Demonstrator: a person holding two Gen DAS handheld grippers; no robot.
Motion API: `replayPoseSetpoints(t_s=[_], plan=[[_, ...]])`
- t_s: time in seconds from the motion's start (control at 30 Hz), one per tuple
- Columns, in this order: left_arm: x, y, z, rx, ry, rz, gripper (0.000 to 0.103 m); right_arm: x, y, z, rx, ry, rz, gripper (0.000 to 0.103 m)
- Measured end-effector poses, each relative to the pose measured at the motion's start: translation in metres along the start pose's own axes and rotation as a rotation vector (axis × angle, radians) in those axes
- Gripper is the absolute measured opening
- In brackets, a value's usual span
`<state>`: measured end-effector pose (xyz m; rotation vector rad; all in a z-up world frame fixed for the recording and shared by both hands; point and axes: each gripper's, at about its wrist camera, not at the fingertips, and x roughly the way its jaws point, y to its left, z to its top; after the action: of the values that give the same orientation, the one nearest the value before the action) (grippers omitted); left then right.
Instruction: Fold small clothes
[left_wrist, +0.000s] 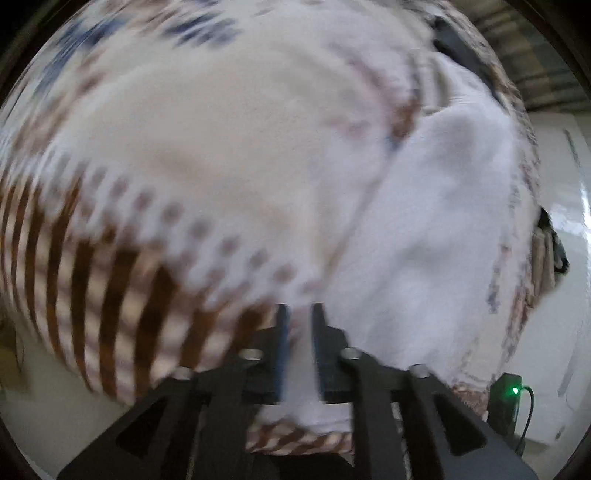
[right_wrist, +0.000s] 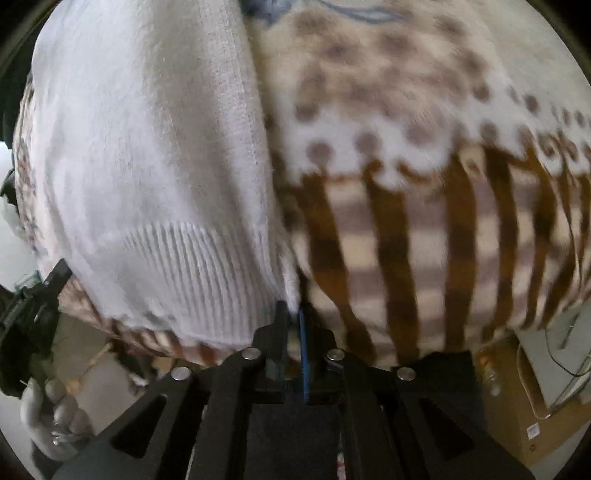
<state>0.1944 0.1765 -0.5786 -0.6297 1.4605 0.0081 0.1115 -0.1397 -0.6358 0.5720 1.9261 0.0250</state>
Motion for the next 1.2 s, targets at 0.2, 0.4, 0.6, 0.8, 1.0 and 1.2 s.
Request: replayPoseSetpoints(t_s=[0.2, 0.4, 0.6, 0.8, 1.0, 1.2], plan=[[-0.014, -0.074, 0.102, 0.11, -0.131, -0.213, 0.063, -0.067, 0.023, 0.031, -0.021, -0.093, 0.033, 0.057], [0.021, -0.131, 0.206, 0.14, -0.156, -0.263, 0.063, -0.133, 0.06, 0.111, -0.027, -0.298, 0.08, 0.058], [0.084, -0.156, 0.271, 0.103, -0.081, -0.209, 0.062, -0.181, 0.116, 0.223, -0.076, -0.493, 0.13, 0.07], [0.091, -0.156, 0.278, 0.124, -0.139, -0.27, 0.006, -0.186, 0.135, 0.358, -0.07, -0.471, 0.22, 0.071], [0.058, -0.135, 0.286, 0.082, -0.223, -0.301, 0.006, -0.17, 0.171, 0.406, -0.139, -0.349, 0.205, 0.021], [0.11, -0.12, 0.309, 0.046, -0.079, -0.267, 0.01, -0.158, 0.2, 0.402, -0.204, -0.405, 0.012, 0.015]])
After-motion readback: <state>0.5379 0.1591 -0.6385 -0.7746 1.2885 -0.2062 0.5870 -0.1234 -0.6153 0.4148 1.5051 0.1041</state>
